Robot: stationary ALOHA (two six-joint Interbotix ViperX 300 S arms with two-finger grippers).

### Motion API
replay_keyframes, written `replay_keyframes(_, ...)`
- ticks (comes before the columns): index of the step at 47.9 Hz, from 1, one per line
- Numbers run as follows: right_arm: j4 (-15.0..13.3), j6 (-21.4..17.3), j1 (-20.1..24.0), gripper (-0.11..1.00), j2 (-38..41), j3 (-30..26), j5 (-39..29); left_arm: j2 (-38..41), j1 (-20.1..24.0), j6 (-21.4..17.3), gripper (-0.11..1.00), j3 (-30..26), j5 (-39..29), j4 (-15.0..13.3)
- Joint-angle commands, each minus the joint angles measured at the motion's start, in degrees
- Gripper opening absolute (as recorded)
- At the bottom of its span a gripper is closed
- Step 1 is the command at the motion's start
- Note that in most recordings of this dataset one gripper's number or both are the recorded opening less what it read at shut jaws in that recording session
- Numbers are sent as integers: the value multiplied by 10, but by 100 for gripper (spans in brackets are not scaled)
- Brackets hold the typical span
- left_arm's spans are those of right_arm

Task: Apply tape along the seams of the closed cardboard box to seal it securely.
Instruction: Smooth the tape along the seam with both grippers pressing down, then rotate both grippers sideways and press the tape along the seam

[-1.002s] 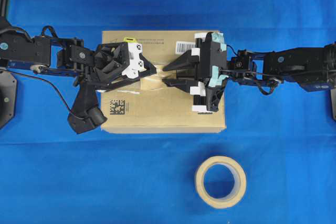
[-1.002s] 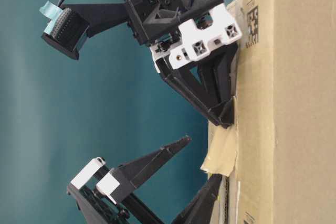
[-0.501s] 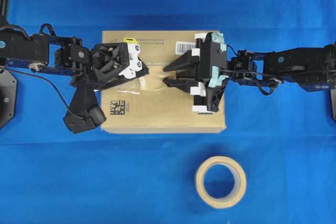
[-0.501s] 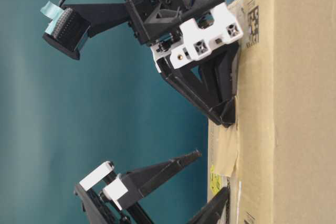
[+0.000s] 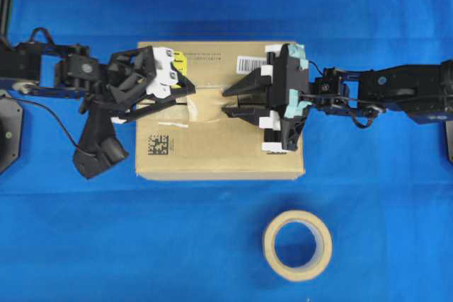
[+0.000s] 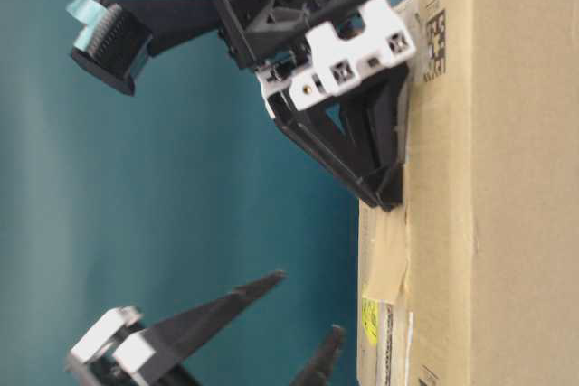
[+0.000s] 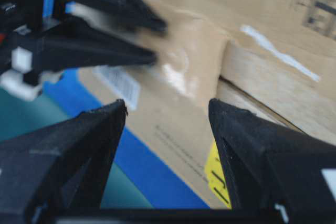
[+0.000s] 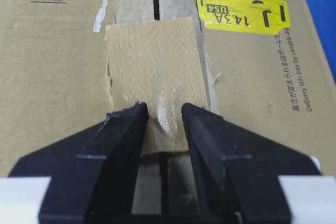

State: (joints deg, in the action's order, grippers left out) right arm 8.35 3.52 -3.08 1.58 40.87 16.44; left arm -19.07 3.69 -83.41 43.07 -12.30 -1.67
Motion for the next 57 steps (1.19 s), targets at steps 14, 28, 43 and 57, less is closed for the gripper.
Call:
replay_keyframes(14,-1,7,3,42,-97,-4,18,-47,-7,250,61,29,123,-3)
replay_keyframes(28,-1,10,-3,23,-99,-7,90,-33,-9,523,21,38,197,-3)
replay_keyframes(43,-4,12,-3,-1,-69,-28,90,6,-13,602,0,40,267,-2)
replay_keyframes(57,-4,12,-6,-1,-16,-53,91,60,-12,656,0,47,298,-4)
